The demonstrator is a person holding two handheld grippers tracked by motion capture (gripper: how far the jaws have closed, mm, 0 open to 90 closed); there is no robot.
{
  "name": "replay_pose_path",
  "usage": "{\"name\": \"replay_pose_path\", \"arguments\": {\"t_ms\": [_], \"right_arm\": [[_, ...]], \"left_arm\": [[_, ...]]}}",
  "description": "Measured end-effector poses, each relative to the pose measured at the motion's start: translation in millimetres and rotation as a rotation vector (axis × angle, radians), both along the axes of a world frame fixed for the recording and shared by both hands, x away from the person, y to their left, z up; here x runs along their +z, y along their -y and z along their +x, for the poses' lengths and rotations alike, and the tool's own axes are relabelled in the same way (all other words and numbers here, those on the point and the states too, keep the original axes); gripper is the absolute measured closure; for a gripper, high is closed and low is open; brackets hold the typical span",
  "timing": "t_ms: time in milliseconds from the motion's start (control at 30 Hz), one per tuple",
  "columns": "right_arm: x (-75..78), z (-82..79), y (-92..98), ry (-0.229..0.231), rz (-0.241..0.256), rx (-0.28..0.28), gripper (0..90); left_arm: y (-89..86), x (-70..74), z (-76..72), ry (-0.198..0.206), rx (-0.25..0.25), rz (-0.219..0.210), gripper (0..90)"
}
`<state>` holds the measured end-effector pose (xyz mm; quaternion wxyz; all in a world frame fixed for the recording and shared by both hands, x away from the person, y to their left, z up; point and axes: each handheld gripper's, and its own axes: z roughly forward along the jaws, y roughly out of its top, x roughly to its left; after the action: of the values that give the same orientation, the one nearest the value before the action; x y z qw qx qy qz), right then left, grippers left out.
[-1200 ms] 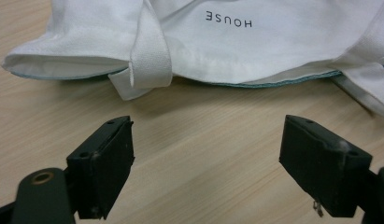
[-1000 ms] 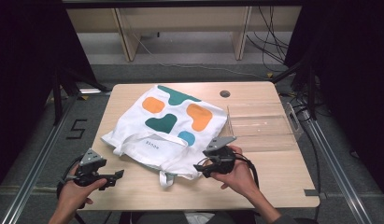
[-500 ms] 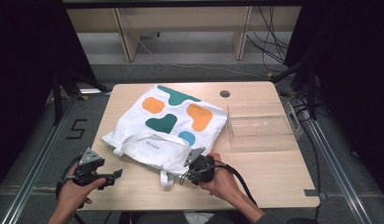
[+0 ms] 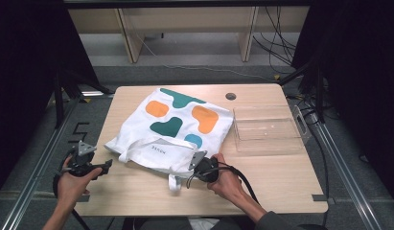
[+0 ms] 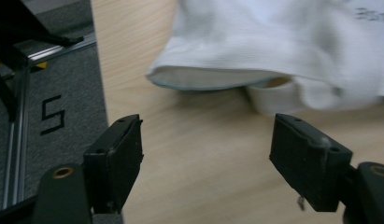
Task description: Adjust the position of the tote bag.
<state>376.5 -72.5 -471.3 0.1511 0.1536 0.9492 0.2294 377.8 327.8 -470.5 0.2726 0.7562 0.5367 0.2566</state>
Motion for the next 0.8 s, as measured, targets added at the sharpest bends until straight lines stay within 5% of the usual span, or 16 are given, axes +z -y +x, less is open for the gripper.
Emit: {"name": "replay_pose_path", "arguments": {"t_ms": [100,367,400,600,633,700,800], "right_arm": [[-1.0,-1.4,-1.5,0.007,-0.005,0.004,85.7],[-1.4,-0.9,-1.5,0.01,-0.001,0.014,85.6],[-1.5,-1.1,-1.6,0.006,-0.001,0.012,85.6],[-1.8,-0.4,-1.0,-0.005,0.011,0.011,85.6],[-2.3,0.0,-1.5,-0.003,0.014,0.014,85.6],[-1.9,0.4,-2.1,0.001,0.014,0.02,85.6],[-2.3,0.2,-2.8,-0.01,0.017,0.016,85.7]], "left_arm": [[2.1,-1.4,13.5,-0.01,0.001,0.043,29.5],[-3.0,-13.7,43.8,0.0,0.001,0.054,37.9],[-2.7,-18.1,49.2,-0.028,-0.014,0.079,38.3],[-6.5,-25.4,64.5,0.035,-0.079,0.001,43.3],[-7.2,-27.2,68.4,0.051,-0.137,0.027,58.4],[-5.8,-25.4,69.0,0.068,-0.162,0.091,74.5],[-7.3,-14.7,63.0,0.08,-0.192,0.089,79.6]]}}
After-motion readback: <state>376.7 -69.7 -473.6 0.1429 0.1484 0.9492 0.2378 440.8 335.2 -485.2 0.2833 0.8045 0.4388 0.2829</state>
